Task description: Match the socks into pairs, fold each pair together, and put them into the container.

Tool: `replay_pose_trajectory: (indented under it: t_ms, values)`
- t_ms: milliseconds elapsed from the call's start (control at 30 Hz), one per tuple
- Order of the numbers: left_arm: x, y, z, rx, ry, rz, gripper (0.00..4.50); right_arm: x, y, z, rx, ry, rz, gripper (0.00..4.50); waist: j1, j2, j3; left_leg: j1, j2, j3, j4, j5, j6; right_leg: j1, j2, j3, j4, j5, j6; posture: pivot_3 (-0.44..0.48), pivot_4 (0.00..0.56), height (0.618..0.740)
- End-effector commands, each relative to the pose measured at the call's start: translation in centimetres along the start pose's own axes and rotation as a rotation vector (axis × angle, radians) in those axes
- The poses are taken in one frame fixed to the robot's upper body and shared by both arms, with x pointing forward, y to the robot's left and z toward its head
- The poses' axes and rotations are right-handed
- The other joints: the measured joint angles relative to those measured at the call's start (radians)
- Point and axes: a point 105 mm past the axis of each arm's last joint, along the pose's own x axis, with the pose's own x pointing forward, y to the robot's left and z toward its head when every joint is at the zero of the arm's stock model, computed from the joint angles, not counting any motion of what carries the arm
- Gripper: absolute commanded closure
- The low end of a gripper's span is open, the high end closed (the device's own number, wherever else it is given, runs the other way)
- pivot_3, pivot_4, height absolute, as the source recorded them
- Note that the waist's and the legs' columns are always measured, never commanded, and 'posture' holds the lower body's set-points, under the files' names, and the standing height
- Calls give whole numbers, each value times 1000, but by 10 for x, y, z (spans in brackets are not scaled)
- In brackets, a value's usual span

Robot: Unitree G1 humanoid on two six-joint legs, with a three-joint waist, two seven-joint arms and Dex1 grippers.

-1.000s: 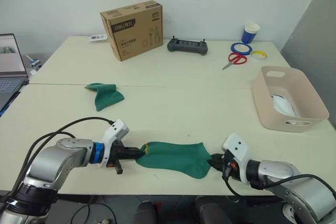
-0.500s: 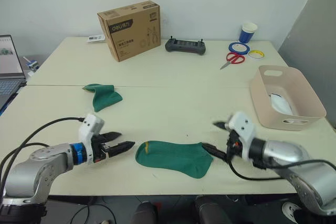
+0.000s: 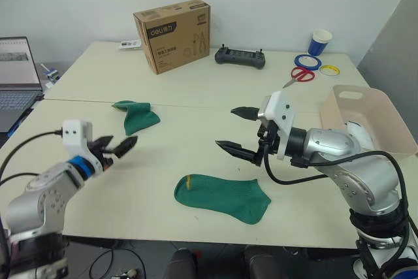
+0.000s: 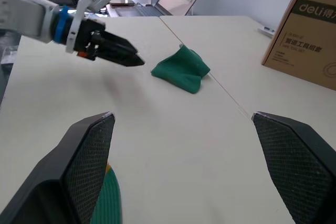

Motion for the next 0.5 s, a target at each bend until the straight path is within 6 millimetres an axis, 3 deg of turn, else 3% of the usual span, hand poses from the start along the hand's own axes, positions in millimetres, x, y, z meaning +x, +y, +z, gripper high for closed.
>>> replay_pose_trajectory:
  t_ms: [33,233,400,500]
  values:
    - [23,13,-1,-11,16,99,13,-4,1,7,-38,-25,-14,0,0,0,0,0,0,0,0,0,0,0,0,0,0,0,0,0,150,723]
    - [59,14,3,-111,23,144,13,-13,-2,-5,-35,11,-63,0,0,0,0,-2,0,-1,1,0,0,0,0,-1,0,2,2,0,150,723]
    - [71,11,-12,-159,123,151,13,-17,-2,-11,-31,25,-83,0,-3,0,0,-4,0,-1,2,0,0,-1,0,-1,-2,3,3,0,150,723]
    - [72,9,-21,-176,191,154,828,-19,-1,-13,-33,31,-89,0,-1,0,0,-4,-1,-2,2,0,0,-1,0,-2,-1,3,4,0,150,723]
